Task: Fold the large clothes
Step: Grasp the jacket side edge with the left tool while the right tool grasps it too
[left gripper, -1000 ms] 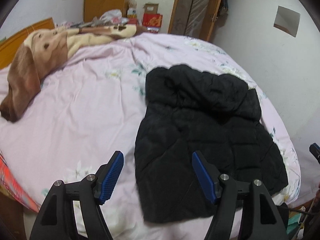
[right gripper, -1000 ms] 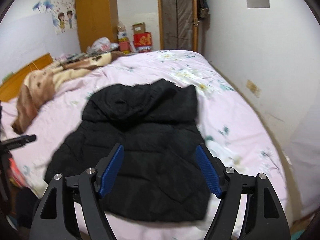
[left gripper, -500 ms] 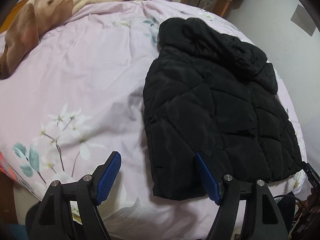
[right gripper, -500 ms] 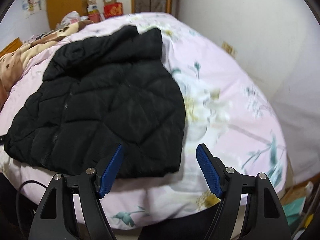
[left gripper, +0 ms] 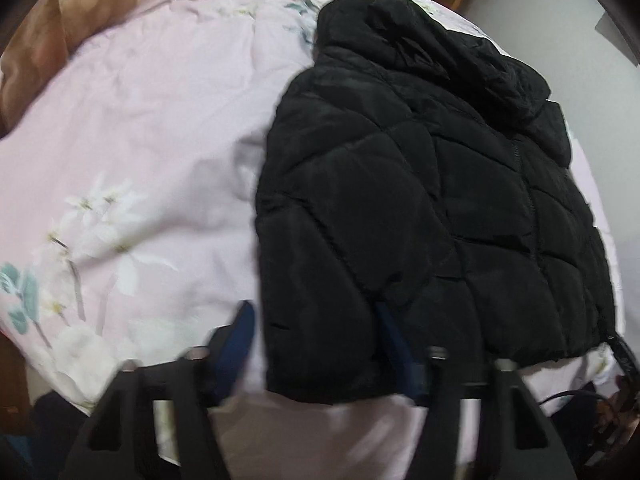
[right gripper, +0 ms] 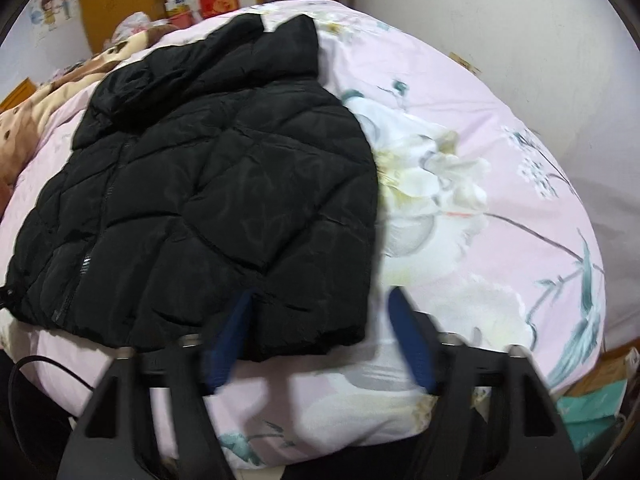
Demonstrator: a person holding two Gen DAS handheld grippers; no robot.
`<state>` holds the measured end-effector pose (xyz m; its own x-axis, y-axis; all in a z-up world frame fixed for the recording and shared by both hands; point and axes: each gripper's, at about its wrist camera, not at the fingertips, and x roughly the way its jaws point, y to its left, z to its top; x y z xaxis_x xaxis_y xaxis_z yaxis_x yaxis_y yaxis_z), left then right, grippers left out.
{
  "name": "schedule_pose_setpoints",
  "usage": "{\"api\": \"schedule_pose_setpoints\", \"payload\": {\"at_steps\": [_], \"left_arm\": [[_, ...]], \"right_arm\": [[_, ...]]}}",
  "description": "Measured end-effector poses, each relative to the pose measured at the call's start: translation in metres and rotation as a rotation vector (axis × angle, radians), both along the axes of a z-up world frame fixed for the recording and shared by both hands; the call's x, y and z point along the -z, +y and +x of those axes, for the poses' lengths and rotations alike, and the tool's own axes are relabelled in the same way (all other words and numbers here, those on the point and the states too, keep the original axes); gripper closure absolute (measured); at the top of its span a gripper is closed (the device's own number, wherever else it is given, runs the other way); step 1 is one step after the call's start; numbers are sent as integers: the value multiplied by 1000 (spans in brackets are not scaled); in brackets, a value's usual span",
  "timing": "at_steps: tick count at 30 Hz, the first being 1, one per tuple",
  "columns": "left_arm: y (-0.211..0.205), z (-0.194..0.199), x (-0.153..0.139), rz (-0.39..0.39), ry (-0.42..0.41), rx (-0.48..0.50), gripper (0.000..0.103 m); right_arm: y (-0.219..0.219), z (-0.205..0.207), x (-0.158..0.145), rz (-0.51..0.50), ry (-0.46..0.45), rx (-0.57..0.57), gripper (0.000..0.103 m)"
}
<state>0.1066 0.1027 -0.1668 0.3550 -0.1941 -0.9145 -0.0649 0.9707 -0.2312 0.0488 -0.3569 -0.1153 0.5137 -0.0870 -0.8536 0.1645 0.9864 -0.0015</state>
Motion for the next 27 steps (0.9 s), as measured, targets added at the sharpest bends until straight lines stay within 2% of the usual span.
{"api": "schedule_pose_setpoints", "payload": {"at_steps": [3, 6, 9, 11, 18, 27], "left_arm": [[-8, -2, -3, 36, -19, 12, 58], [-12, -5, -13, 57, -42, 31, 69], [-11, -7, -25, 40, -63, 31, 76], [-11, -10, -33, 31, -82, 30, 79], [-7, -32, -74, 26, -159, 54, 83], [8, -65, -117, -15, -220, 83, 83]], "right_arm": [[7, 1, -1, -27, 4, -22, 65], [10, -2, -7, -32, -6, -44, 73], [11, -4, -14, -29, -30, -52, 84], [13, -6, -20, -26, -49, -57, 87], [23, -21, -56, -52, -128, -97, 89], [26, -65, -100, -36, -201, -122, 90]]}}
